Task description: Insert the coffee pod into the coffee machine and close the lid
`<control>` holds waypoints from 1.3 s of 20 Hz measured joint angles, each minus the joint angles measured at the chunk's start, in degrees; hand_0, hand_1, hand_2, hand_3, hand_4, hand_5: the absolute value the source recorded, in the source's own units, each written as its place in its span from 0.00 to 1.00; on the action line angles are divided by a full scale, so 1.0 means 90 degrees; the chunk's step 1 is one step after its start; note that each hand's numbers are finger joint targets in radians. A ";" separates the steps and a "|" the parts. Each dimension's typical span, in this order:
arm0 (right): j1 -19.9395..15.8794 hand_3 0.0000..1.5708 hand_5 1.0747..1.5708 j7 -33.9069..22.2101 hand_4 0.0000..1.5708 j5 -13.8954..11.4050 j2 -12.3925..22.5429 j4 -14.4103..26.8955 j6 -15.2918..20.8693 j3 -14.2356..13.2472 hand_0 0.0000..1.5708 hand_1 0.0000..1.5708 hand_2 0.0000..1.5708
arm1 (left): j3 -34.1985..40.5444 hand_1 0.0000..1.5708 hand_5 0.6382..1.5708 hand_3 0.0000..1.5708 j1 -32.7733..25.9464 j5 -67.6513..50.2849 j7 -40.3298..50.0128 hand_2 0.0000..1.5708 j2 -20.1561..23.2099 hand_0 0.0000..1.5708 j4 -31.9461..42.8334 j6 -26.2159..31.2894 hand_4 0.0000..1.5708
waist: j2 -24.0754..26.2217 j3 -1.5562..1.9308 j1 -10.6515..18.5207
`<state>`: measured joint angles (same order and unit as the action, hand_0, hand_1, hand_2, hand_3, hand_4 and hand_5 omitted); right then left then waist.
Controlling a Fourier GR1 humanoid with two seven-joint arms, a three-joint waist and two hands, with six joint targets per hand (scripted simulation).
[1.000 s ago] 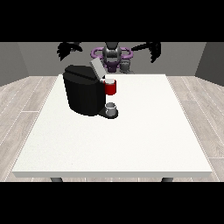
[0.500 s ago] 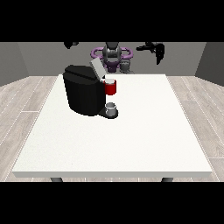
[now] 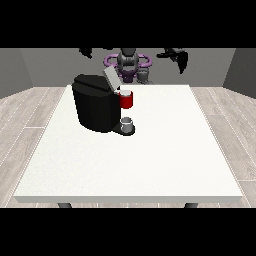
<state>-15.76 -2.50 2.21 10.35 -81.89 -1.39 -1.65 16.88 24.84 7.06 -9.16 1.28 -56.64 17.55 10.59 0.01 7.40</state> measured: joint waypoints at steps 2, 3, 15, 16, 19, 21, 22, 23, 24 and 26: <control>-0.0074 0.00 1.00 -0.0027 0.00 0.0052 -0.0014 0.0077 -0.0066 -0.0039 0.00 0.00 0.00 | -0.0096 0.00 1.00 0.00 -0.0186 -0.0126 0.0159 0.00 -0.0034 0.00 -0.0319 0.0002 0.00 | -0.0049 0.0000 0.0050; -0.0128 0.00 1.00 -0.0060 0.00 0.0073 -0.0058 0.0107 -0.0066 -0.0041 0.00 0.00 0.00 | -0.0122 0.00 1.00 0.00 -0.0261 -0.0171 0.0239 0.00 -0.0038 0.00 -0.0465 -0.0010 0.00 | -0.0091 0.0001 0.0069; -0.0966 0.00 1.00 0.0304 0.00 0.0158 -0.0094 0.1089 -0.0241 -0.0361 0.00 0.00 0.00 | -0.0509 0.00 1.00 0.00 -0.0906 -0.0630 0.0609 0.00 0.0100 0.00 -0.1855 -0.0218 0.00 | -0.0947 0.0000 0.0042; -0.1024 0.00 1.00 0.0329 0.00 0.0145 -0.0099 0.1166 -0.0270 -0.0354 0.00 0.00 0.00 | -0.0490 0.00 1.00 0.00 -0.0911 -0.0682 0.0654 0.00 0.0164 0.00 -0.1947 -0.0222 0.00 | -0.0994 0.0000 0.0019; -0.1274 0.00 1.00 0.0447 0.00 0.0088 -0.0055 0.1458 -0.0295 -0.0412 0.00 0.00 0.00 | -0.0574 0.00 1.00 0.00 -0.1001 -0.0710 0.0699 0.00 0.0208 0.00 -0.2184 -0.0283 0.00 | -0.1155 0.0000 0.0019; -0.1373 0.00 1.00 0.0421 0.00 0.0015 -0.0088 0.1561 -0.0268 -0.0374 0.00 0.00 0.00 | -0.0627 0.00 1.00 0.00 -0.1150 -0.0713 0.0670 0.00 0.0215 0.00 -0.2305 -0.0339 0.00 | -0.1166 0.0001 -0.0014; -0.1442 0.00 1.00 0.0436 0.00 -0.0029 -0.0115 0.1582 -0.0274 -0.0326 0.00 0.00 0.00 | -0.0583 0.00 1.00 0.00 -0.1114 -0.0742 0.0603 0.00 0.0258 0.00 -0.2278 -0.0373 0.00 | -0.1231 0.0000 -0.0065; -0.1550 0.00 1.00 0.0444 0.00 -0.0082 -0.0121 0.1612 -0.0232 -0.0315 0.00 0.00 0.00 | -0.0567 0.00 1.00 0.00 -0.1131 -0.0783 0.0485 0.00 0.0292 0.00 -0.2243 -0.0329 0.00 | -0.1307 -0.0001 -0.0064; -0.1550 0.00 1.00 0.0531 0.00 -0.0152 -0.0113 0.1687 -0.0206 -0.0308 0.00 0.00 0.00 | -0.0608 0.00 1.00 0.00 -0.1183 -0.0808 0.0587 0.00 0.0294 0.00 -0.2362 -0.0325 0.00 | -0.1278 -0.0007 -0.0024; -0.1678 0.00 1.00 0.0563 0.00 -0.0168 -0.0110 0.1770 -0.0268 -0.0303 0.00 0.00 0.00 | -0.0620 0.00 1.00 0.00 -0.1193 -0.0818 0.0532 0.00 0.0274 0.00 -0.2388 -0.0439 0.00 | -0.1338 -0.0011 -0.0068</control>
<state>-30.86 2.56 0.70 9.37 -65.96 -3.81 -4.38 11.30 14.10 -0.30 -4.37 3.74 -78.13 13.60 -1.45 -0.09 6.79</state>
